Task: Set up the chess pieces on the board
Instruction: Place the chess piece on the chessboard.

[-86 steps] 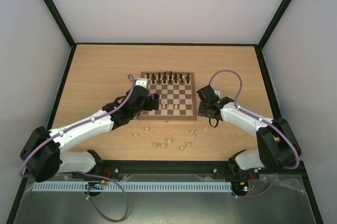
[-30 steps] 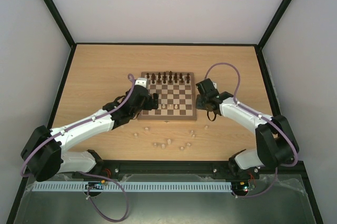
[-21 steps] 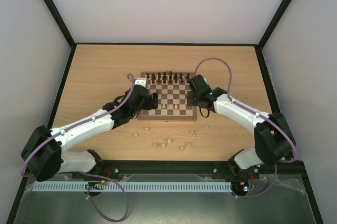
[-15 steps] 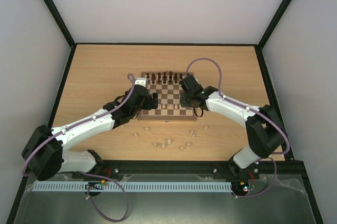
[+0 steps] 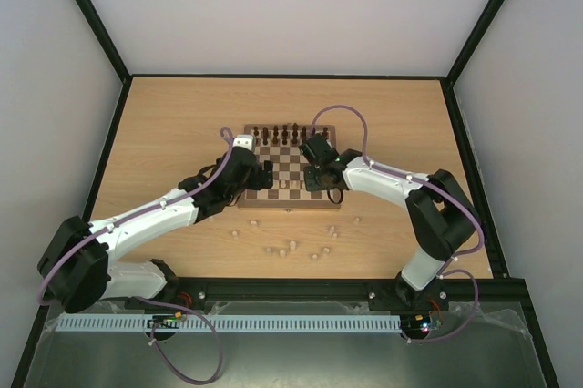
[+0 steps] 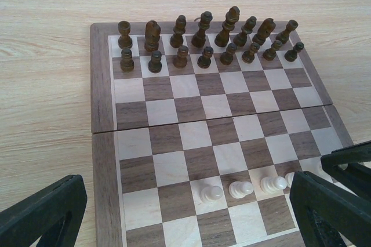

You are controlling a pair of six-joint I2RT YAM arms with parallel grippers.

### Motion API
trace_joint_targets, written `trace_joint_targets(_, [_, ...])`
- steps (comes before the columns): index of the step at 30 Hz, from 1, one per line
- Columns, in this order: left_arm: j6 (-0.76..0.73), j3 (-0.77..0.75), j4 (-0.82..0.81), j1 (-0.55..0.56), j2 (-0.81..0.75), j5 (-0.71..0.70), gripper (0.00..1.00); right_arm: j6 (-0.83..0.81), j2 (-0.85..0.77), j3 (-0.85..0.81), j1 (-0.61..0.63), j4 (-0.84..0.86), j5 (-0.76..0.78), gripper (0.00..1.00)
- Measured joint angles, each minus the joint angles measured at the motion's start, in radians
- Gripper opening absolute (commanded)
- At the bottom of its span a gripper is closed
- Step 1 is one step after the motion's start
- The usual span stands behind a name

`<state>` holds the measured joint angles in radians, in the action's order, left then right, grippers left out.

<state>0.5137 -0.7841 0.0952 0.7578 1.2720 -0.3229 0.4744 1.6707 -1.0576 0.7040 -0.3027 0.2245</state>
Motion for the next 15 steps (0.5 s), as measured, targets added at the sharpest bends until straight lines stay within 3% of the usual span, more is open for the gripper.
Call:
trace_joint_targets(4, [0.000,0.000,0.000,0.000,0.001,0.000,0.99,-0.001,0.008,0.000,0.006,-0.005,-0.008,0.07])
trace_joint_targets(15, [0.000,0.000,0.000,0.000,0.005,0.000,0.99,-0.003,0.012,0.000,0.012,-0.010,-0.007,0.21])
